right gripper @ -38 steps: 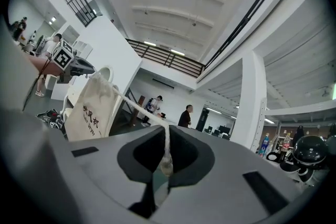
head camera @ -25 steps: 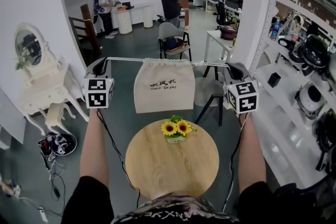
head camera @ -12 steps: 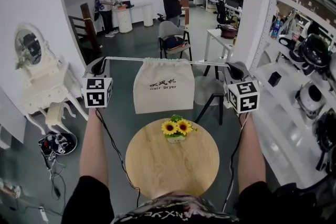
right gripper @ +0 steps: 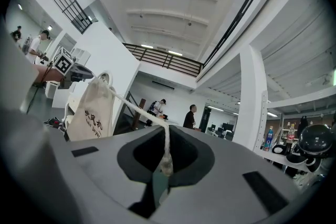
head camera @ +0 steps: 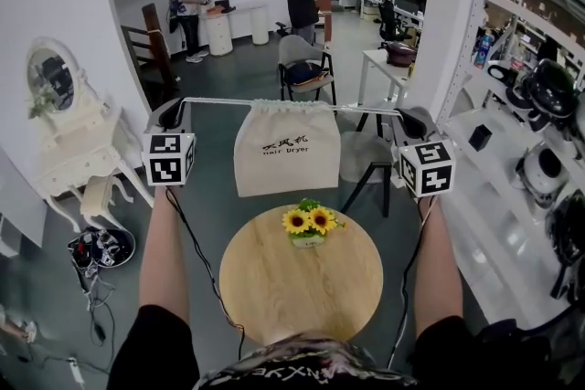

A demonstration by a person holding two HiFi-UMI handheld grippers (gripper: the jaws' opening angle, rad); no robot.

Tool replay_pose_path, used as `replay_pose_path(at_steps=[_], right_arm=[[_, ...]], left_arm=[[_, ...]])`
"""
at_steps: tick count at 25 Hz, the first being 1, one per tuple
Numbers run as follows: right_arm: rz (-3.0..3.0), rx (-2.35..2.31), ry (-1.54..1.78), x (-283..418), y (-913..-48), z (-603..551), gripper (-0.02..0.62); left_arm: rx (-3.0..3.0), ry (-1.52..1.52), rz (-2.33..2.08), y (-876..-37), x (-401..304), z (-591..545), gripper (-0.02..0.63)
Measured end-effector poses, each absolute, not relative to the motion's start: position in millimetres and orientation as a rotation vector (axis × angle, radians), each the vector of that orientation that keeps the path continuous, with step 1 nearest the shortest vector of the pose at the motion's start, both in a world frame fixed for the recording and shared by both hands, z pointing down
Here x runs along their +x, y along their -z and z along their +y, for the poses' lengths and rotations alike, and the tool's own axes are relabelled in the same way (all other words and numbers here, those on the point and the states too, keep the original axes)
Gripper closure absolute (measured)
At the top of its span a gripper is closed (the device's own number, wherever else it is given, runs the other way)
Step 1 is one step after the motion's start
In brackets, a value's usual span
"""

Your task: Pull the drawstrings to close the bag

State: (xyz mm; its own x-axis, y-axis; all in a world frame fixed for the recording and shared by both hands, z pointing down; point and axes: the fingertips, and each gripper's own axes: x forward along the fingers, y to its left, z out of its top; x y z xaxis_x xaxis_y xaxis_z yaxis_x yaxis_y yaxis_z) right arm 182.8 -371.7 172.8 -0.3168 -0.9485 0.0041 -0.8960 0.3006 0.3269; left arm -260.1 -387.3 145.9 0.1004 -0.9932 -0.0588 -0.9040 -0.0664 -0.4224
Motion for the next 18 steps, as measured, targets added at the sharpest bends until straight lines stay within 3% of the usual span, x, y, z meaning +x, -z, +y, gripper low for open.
replay_pose_path(at_steps=[18], right_arm=[[-2.373,1.695,0.405,180.2,-173.4,-370.0,0.594]], left_arm=[[-2.059,0.314,1.859,-145.1,-262.9,-385.1,0.584]])
